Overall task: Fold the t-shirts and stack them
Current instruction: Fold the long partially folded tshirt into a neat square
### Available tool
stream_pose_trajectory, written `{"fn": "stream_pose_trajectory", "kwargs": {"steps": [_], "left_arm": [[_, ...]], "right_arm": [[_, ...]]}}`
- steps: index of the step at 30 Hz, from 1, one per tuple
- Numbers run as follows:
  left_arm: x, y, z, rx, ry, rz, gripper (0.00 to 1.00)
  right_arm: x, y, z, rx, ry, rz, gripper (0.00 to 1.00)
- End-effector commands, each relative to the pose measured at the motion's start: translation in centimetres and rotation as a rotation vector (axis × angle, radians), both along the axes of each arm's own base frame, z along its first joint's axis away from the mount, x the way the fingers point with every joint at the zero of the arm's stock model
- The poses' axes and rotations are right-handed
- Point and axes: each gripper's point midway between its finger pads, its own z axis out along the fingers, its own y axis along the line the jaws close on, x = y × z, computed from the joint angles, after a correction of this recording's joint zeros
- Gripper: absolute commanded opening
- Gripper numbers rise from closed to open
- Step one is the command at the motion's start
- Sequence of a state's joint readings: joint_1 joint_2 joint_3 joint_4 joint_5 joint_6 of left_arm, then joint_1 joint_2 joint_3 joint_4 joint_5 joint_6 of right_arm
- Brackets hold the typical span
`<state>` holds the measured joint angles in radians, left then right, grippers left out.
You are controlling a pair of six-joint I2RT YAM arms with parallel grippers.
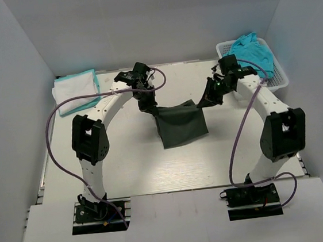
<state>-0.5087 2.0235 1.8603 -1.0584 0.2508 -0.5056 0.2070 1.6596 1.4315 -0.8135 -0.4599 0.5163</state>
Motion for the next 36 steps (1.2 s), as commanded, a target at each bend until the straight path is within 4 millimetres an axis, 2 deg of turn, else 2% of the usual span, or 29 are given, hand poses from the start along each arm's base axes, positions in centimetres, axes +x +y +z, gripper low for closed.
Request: {"fn": "stream_pose_trajectory", "kwargs": {"steps": [1,2,3,4,5,6,7,8,9,10,11,12,13,14,16,17,19,20,22,23,29,31,34,36], "left_arm": [[4.4,0.6,2.0,-0.071,-0.100,0.091,0.00],[6.2,1.2,1.0,-0.068,-0.109,0.131,0.00],[7.0,1.4,0.2,-0.071,-0.104,0.156,0.00],[8.2,1.5,0.1,-0.083,-0.118,0.174,0.00],[9.0,1.8,-0.3,-0.079,-0.112,0.187,0.02],[11.0,2.0,-0.6,-0.093,-0.116,0.211,0.36],[11.6,1.8,-0.6,-0.095,-0.118,0.212,0.65],[12.5,2.3,-0.4,-0.094,-0.132,0.215,0.99],[13.8,2.7,0.8,-0.099,-0.171,0.231,1.00],[13.7,2.4,0.8,-0.111,-0.159,0.223,1.00],[14.0,2.8,1.2,-0.118,-0.170,0.218,1.00],[13.6,2.9,0.9,-0.111,-0.157,0.218,1.00],[12.9,3.2,0.9,-0.106,-0.160,0.207,1.00],[12.5,3.4,0.7,-0.102,-0.162,0.199,1.00],[11.6,2.5,0.6,-0.117,-0.182,0.165,1.00],[10.4,2.2,-0.7,-0.101,-0.156,0.144,1.00],[9.1,0.4,-0.6,-0.156,-0.148,0.083,1.00],[8.6,0.3,-1.4,-0.162,-0.125,0.076,1.00],[8.1,-0.8,-1.2,-0.186,-0.122,0.048,1.00],[7.6,-2.0,-1.2,-0.189,-0.121,0.023,1.00],[7.5,-5.2,0.9,-0.252,-0.167,0.019,1.00],[7.5,-5.3,1.1,-0.265,-0.161,0.042,1.00],[7.6,-6.1,-1.2,-0.265,-0.133,0.038,1.00],[6.9,-6.6,-2.7,-0.258,-0.093,0.033,1.00]], "right_arm": [[4.7,0.8,2.3,0.053,-0.138,0.006,0.00],[6.6,1.3,1.1,0.063,-0.133,0.010,0.00],[8.0,1.5,1.9,0.066,-0.168,0.007,0.00],[9.0,1.6,1.9,0.069,-0.166,-0.006,0.00],[10.2,1.7,0.1,0.066,-0.138,-0.002,0.00],[12.1,1.8,-1.0,0.049,-0.135,-0.012,0.05],[14.2,2.1,-1.4,0.042,-0.160,-0.007,0.52],[15.3,2.4,-1.8,0.041,-0.175,-0.003,0.82],[17.3,1.8,-3.8,-0.012,-0.148,-0.032,0.90],[18.1,1.7,-3.7,-0.030,-0.169,-0.022,0.90],[18.8,1.8,-2.0,-0.048,-0.215,-0.004,0.90],[19.2,1.7,-2.0,-0.063,-0.223,-0.005,0.90],[17.7,1.6,-3.9,-0.074,-0.180,0.015,0.90],[17.0,1.5,-4.4,-0.078,-0.168,0.012,0.90],[17.0,1.5,-0.3,-0.061,-0.320,0.000,0.90],[13.9,0.9,-3.0,-0.083,-0.244,0.003,0.90],[13.5,1.5,-1.4,-0.065,-0.331,0.014,0.90],[11.7,1.4,-3.0,-0.062,-0.291,0.029,0.90],[10.8,2.4,-2.9,-0.044,-0.313,0.064,0.90],[9.6,2.9,-3.9,-0.035,-0.280,0.091,0.90],[7.5,4.2,-7.9,-0.038,-0.211,0.125,0.90],[7.4,4.7,-8.5,-0.017,-0.220,0.123,0.90],[6.4,5.3,-9.9,0.019,-0.206,0.128,0.90],[6.7,5.4,-10.0,0.033,-0.232,0.120,0.90]]}}
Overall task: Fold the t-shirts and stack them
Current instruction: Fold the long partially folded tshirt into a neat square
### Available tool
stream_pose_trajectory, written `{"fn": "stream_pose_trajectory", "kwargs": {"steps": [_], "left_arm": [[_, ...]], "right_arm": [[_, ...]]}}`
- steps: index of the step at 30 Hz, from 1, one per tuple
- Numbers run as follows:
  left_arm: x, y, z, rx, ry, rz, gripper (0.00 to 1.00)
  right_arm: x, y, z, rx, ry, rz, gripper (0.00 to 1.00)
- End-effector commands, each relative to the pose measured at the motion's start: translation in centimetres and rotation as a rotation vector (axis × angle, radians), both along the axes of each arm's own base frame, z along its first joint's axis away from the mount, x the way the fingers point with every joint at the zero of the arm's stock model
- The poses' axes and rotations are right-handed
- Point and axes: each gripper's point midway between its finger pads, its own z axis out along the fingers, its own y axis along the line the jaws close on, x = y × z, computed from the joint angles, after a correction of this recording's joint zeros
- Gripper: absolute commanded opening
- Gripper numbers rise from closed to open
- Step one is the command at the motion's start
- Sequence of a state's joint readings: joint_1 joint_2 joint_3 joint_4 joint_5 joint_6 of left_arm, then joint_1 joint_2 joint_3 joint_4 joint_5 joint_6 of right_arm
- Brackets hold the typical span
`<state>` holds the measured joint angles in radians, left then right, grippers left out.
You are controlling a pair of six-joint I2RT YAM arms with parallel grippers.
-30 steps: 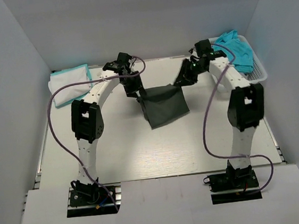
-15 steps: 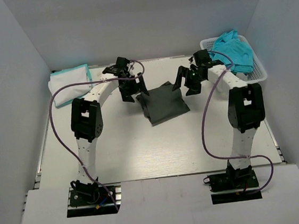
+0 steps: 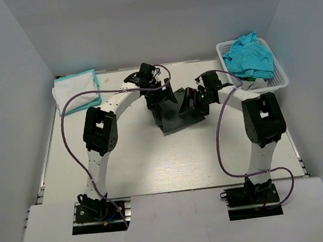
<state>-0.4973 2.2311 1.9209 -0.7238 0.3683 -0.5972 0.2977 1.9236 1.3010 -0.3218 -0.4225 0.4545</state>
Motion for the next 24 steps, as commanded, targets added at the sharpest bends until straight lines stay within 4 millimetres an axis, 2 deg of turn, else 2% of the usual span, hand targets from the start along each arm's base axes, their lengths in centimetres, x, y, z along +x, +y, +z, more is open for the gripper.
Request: {"fn": "stream_pose_trajectory", "kwargs": {"steps": [1,2,4,5,6,7,8,9,11,12,13,14,15,16,17,18,20,21,23,24], "left_arm": [[0.1,-1.0,0.2,-0.042,-0.003,0.000,1.00],[-0.8,-0.5,-1.1,-0.014,0.048,0.001,1.00],[-2.0,0.2,-2.2,0.016,0.102,0.002,1.00],[-2.7,0.9,-2.4,0.041,0.117,0.001,1.00],[-4.4,1.3,-3.3,0.066,0.143,-0.022,1.00],[-5.1,2.0,-3.4,0.087,0.148,-0.013,1.00],[-5.8,2.9,-3.6,0.115,0.143,-0.012,1.00],[-7.7,4.2,-3.4,0.136,0.153,-0.018,1.00],[-9.8,5.2,-3.2,0.160,0.158,-0.029,1.00],[-11.7,6.4,-4.4,0.185,0.203,-0.030,1.00],[-12.8,6.4,-3.5,0.179,0.189,-0.043,1.00],[-14.0,6.3,-3.4,0.174,0.201,-0.060,1.00],[-15.4,7.2,-4.0,0.192,0.235,-0.061,1.00],[-16.3,7.0,-3.7,0.187,0.250,-0.067,1.00],[-17.0,7.0,-2.5,0.180,0.234,-0.079,1.00],[-17.5,7.5,-2.0,0.193,0.237,-0.075,1.00],[-17.4,8.0,-0.5,0.209,0.175,-0.062,1.00],[-16.8,7.9,1.4,0.190,0.114,-0.052,1.00],[-15.5,8.0,3.5,0.189,0.039,-0.027,1.00],[-14.8,8.1,4.0,0.202,0.007,-0.019,1.00]], "right_arm": [[0.2,1.1,-0.3,0.064,-0.060,0.017,0.90],[0.2,1.3,0.0,0.078,-0.082,0.022,0.90],[-2.2,1.0,-2.0,0.069,-0.016,0.024,0.90],[-2.8,1.0,-1.9,0.068,-0.008,0.026,0.90],[-3.5,0.9,-2.1,0.065,0.006,0.030,0.90],[-5.6,0.7,-3.0,0.056,0.045,0.045,0.90],[-6.6,0.7,-3.3,0.049,0.062,0.056,0.90],[-7.9,0.5,-2.7,0.044,0.059,0.061,0.90],[-11.0,0.4,-3.5,0.018,0.107,0.098,0.90],[-12.1,0.0,-2.8,0.016,0.103,0.101,0.90],[-13.7,0.0,-3.1,0.006,0.124,0.116,0.90],[-15.4,-0.2,-3.3,-0.010,0.171,0.131,0.90],[-16.6,-0.3,-2.8,-0.010,0.175,0.142,0.90],[-17.4,-0.3,-2.0,-0.009,0.172,0.151,0.90],[-18.5,-1.0,-1.2,-0.026,0.187,0.153,0.90],[-19.5,-0.8,-0.8,-0.034,0.186,0.171,0.90],[-19.8,-1.0,1.9,-0.025,0.112,0.169,0.90],[-19.6,-0.8,3.0,-0.020,0.081,0.173,0.90],[-18.6,-0.9,5.7,-0.007,-0.007,0.154,0.90],[-18.2,-1.0,6.6,-0.016,-0.020,0.146,0.90]]}}
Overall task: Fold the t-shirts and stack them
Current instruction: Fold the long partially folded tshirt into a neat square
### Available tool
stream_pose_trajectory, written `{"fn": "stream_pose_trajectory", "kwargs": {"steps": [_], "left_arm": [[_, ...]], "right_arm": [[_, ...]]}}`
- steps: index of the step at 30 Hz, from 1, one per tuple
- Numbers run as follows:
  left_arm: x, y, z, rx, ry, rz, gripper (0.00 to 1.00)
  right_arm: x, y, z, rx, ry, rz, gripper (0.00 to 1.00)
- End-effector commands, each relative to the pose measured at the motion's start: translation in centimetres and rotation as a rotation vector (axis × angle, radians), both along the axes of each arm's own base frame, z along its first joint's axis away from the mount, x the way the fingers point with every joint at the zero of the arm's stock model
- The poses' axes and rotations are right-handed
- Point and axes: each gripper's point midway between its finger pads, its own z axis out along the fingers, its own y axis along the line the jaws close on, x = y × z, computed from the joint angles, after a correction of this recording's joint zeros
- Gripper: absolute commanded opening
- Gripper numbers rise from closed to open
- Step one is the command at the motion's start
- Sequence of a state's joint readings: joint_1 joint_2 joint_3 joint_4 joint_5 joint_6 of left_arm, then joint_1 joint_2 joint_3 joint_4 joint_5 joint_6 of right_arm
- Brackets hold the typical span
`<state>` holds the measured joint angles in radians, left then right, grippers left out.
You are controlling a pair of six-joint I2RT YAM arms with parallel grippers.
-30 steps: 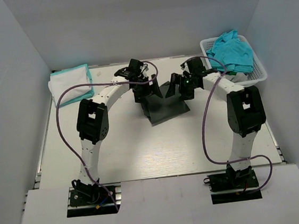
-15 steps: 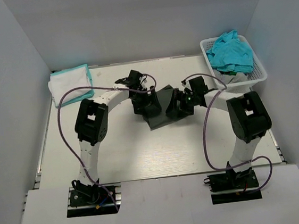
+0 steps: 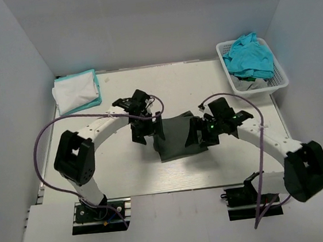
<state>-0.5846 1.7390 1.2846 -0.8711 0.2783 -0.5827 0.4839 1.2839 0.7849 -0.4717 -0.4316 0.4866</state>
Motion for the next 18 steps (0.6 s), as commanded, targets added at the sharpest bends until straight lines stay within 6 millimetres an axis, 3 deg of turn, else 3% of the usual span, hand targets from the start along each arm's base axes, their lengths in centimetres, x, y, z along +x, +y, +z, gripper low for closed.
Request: {"fn": "stream_pose_trajectory", "kwargs": {"steps": [1,3,4,8,9,11,14,18], "left_arm": [[3.6,0.1,5.5,-0.022,-0.232,0.021,1.00],[5.5,-0.1,6.1,-0.006,-0.297,0.033,1.00],[6.4,-0.3,6.1,0.003,-0.315,0.041,1.00],[11.6,-0.8,5.4,0.062,-0.376,0.053,1.00],[12.6,-0.8,3.8,0.106,-0.367,0.063,0.98],[14.3,-1.4,4.0,0.115,-0.397,0.035,0.96],[15.2,-2.7,2.4,0.120,-0.376,0.008,0.91],[15.8,-1.8,1.2,0.198,-0.352,0.035,0.88]], "right_arm": [[1.7,-0.7,3.7,-0.035,-0.105,-0.045,0.90],[3.0,-1.1,4.4,-0.055,-0.142,-0.096,0.90],[4.4,-2.4,3.9,-0.125,-0.177,-0.172,0.90],[6.8,-4.0,2.7,-0.224,-0.166,-0.292,0.90],[7.3,-4.5,2.5,-0.250,-0.171,-0.319,0.90],[8.4,-5.0,1.9,-0.281,-0.163,-0.339,0.90],[10.1,-6.0,2.0,-0.307,-0.174,-0.384,0.90],[11.2,-6.2,1.9,-0.312,-0.167,-0.386,0.90]]}}
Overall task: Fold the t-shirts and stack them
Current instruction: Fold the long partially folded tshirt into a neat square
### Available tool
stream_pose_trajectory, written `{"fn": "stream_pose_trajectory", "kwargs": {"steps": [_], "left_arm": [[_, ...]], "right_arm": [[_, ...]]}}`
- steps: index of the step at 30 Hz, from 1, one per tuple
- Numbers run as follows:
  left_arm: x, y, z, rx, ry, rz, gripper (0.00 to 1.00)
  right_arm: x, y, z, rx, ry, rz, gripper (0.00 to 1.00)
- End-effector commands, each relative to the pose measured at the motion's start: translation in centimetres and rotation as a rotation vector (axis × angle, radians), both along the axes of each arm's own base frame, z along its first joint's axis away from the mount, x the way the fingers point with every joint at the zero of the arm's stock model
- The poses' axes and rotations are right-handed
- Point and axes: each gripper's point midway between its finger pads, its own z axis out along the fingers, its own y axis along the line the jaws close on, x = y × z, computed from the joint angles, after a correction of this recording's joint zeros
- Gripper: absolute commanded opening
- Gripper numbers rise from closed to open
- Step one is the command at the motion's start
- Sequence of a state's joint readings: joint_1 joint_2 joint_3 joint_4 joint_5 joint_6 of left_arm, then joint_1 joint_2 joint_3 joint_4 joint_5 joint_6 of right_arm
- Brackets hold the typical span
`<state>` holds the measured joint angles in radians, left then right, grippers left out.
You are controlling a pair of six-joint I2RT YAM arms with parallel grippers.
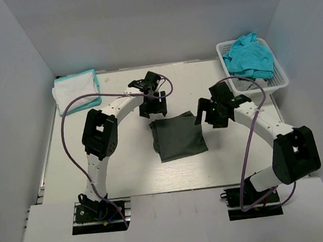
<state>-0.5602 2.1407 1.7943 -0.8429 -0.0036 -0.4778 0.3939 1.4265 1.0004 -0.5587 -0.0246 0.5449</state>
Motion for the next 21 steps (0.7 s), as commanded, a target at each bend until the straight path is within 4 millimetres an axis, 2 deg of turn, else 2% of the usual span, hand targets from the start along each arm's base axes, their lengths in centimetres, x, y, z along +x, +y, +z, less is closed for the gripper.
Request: {"fn": "stream_pose_trajectory", "kwargs": {"steps": [1,5,9,10,15,17,21], "left_arm": [[0.7,0.5,2.1,0.034,-0.052,0.008,0.84],[-0.2,-0.2,1.0,-0.002,-0.003,-0.019,0.74],[-0.6,-0.6,0.0,-0.022,0.024,-0.033,0.60],[-0.6,-0.6,0.0,-0.022,0.024,-0.033,0.57],[-1.1,-0.5,-0.7,-0.020,0.039,-0.045,0.56],[-1.1,-0.5,-0.7,-0.020,0.039,-0.045,0.56],[-1.8,-0.1,-1.9,0.004,0.080,-0.044,0.53]], "right_arm": [[2.1,-0.5,1.6,-0.015,-0.056,-0.034,0.90],[2.7,-1.3,1.2,-0.023,-0.039,-0.054,0.90],[3.1,-2.0,0.5,-0.037,-0.012,-0.073,0.90],[2.8,-1.3,0.5,-0.008,0.005,-0.053,0.90],[3.2,-1.7,0.1,-0.002,0.019,-0.066,0.90],[3.2,-1.4,0.1,0.011,0.027,-0.060,0.90],[3.6,-0.6,0.3,0.051,0.015,-0.035,0.90]]}}
